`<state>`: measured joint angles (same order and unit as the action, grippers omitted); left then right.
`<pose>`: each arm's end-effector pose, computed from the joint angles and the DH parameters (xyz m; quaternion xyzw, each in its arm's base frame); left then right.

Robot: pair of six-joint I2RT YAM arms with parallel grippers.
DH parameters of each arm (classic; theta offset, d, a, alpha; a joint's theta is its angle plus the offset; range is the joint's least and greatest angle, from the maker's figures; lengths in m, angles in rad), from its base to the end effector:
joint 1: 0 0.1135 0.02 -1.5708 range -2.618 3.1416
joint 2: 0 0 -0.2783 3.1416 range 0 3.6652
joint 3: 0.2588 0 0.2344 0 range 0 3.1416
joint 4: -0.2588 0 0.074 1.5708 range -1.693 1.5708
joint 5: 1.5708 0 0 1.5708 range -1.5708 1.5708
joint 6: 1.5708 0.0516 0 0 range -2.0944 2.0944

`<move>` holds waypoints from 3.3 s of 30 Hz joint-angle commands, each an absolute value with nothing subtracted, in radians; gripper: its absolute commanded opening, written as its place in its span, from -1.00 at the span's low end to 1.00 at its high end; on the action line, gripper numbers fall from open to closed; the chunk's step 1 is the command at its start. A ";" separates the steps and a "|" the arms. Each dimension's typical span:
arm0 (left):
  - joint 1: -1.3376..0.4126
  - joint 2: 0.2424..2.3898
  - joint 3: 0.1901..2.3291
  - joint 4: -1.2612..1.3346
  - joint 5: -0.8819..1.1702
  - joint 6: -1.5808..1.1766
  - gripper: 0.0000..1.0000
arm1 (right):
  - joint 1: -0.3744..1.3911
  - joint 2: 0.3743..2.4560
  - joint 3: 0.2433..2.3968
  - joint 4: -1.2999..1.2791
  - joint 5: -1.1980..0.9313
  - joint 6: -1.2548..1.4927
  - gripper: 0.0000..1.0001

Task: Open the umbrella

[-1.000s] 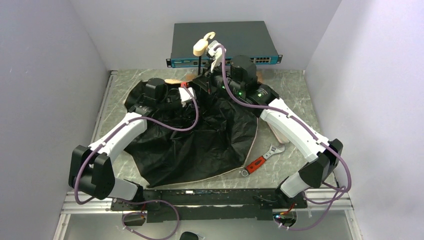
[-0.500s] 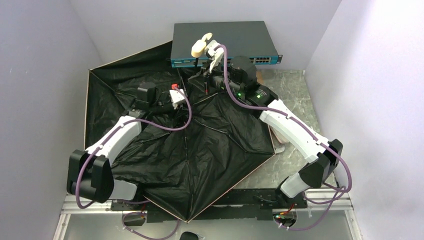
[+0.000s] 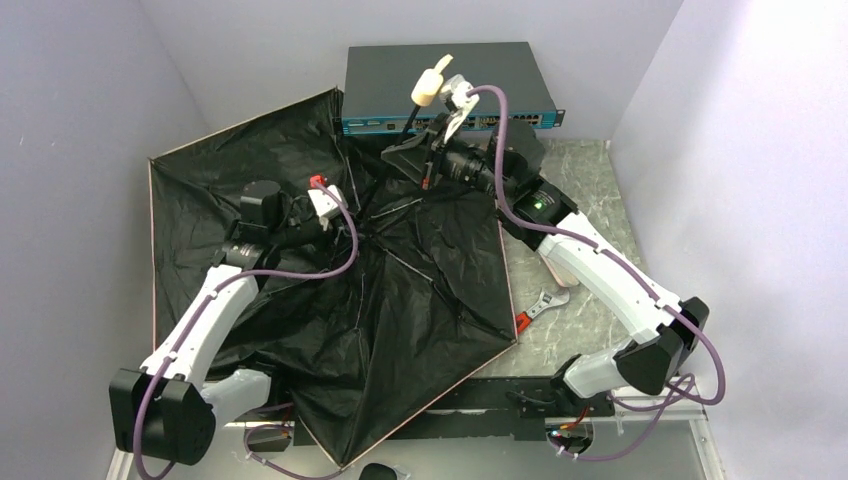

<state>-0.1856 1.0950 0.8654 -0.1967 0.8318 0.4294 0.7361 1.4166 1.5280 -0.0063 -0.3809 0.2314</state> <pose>0.2149 -0.0792 0.3228 0.4413 0.6667 -0.2769 0.5330 0.2221 0.2271 0.4861 -0.3003 0.6010 0.4516 0.5872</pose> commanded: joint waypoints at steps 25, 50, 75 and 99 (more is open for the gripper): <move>-0.342 1.057 1.105 -0.356 0.581 0.514 0.36 | 0.738 1.320 1.480 0.196 -0.442 0.307 -1.00; -0.428 1.133 1.001 -0.336 0.518 0.614 -0.30 | 0.744 1.300 1.449 0.208 -0.444 0.274 -1.00; -0.023 1.316 0.946 -0.288 0.282 0.778 -0.52 | 0.744 1.258 1.528 0.280 -0.500 0.351 -1.00; 0.024 1.001 1.227 -0.209 0.064 1.343 -1.00 | 0.464 1.217 1.393 0.040 -0.419 0.380 0.88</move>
